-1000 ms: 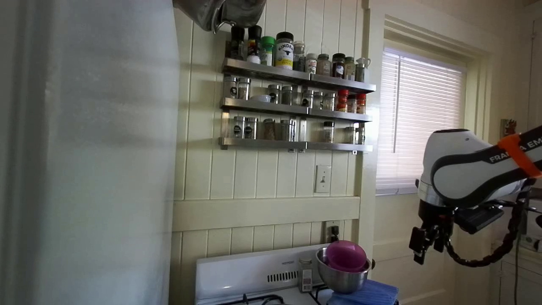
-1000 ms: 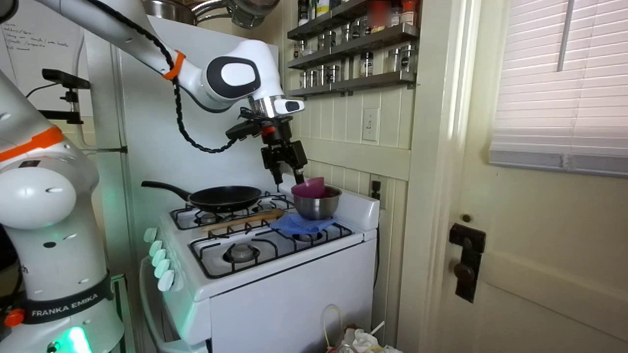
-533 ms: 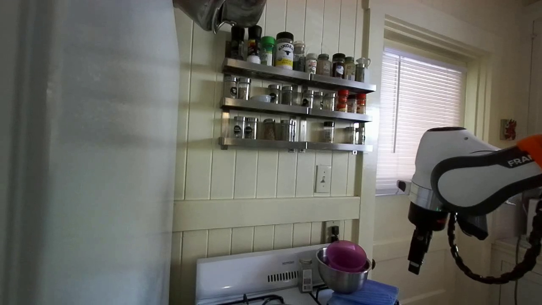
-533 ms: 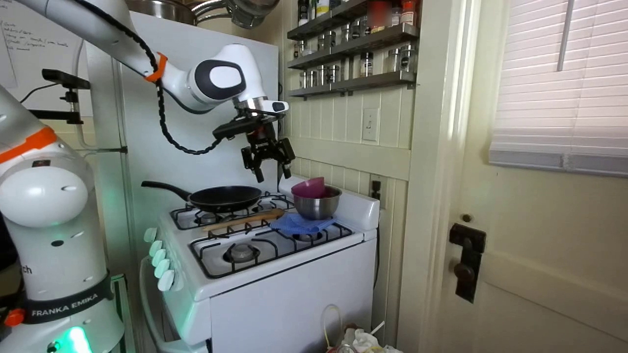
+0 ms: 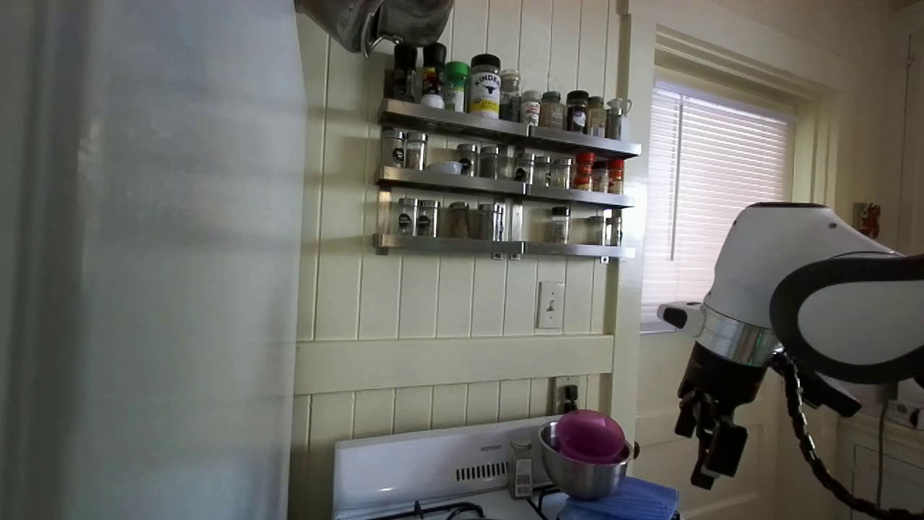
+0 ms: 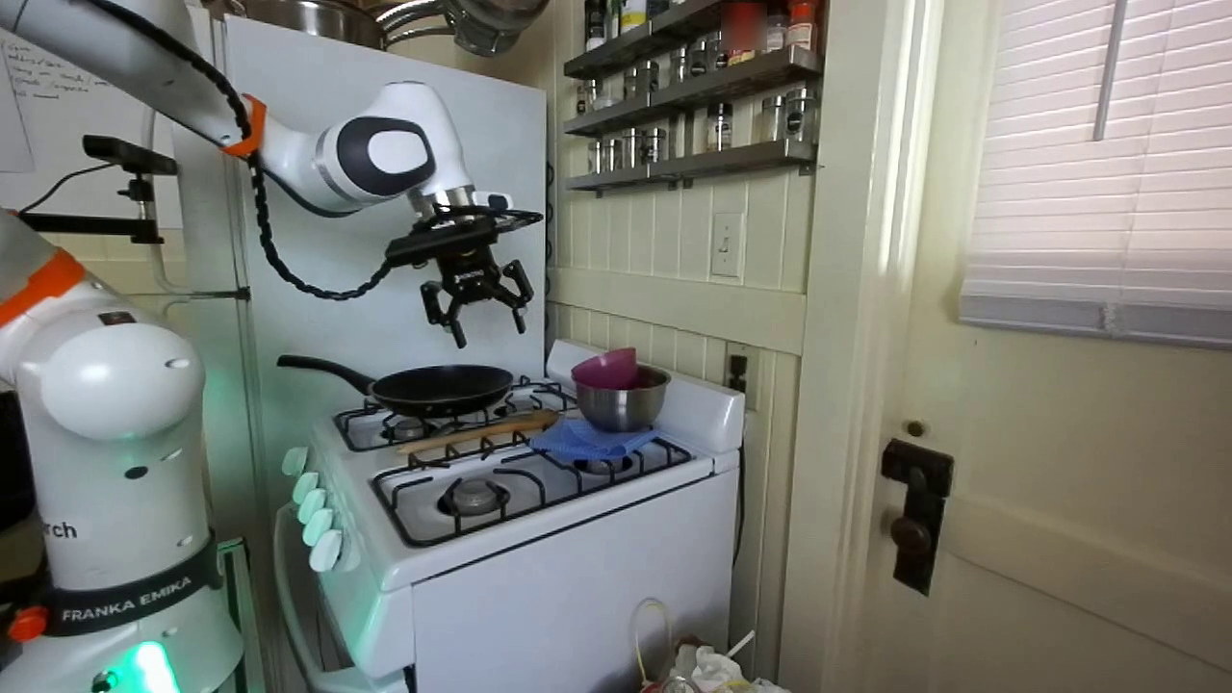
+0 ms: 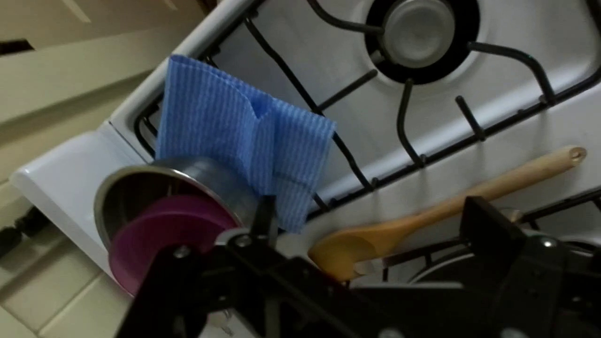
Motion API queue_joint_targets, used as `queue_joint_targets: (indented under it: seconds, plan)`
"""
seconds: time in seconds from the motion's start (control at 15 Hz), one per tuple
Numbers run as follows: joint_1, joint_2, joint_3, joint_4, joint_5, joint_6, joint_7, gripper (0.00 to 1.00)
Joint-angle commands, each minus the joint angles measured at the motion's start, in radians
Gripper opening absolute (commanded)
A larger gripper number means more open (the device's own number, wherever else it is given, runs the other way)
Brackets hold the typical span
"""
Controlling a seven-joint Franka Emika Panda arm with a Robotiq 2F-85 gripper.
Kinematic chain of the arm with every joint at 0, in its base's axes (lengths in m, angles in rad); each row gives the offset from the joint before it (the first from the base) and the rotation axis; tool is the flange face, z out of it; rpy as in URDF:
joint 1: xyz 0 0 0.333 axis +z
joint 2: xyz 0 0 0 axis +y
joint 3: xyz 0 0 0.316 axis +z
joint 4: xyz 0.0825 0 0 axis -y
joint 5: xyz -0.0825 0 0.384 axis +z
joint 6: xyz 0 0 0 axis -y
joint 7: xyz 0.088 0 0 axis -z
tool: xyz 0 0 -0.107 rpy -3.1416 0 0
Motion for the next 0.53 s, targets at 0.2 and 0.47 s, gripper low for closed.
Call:
queue_joint_targets:
  seconds: [0.2, 0.47]
  plan:
    - [0.186, -0.071, -0.072, -0.01, 0.164, -0.016, -0.277, 1.0]
    - [0.179, -0.053, -0.054, -0.007, 0.219, -0.019, -0.337, 1.0]
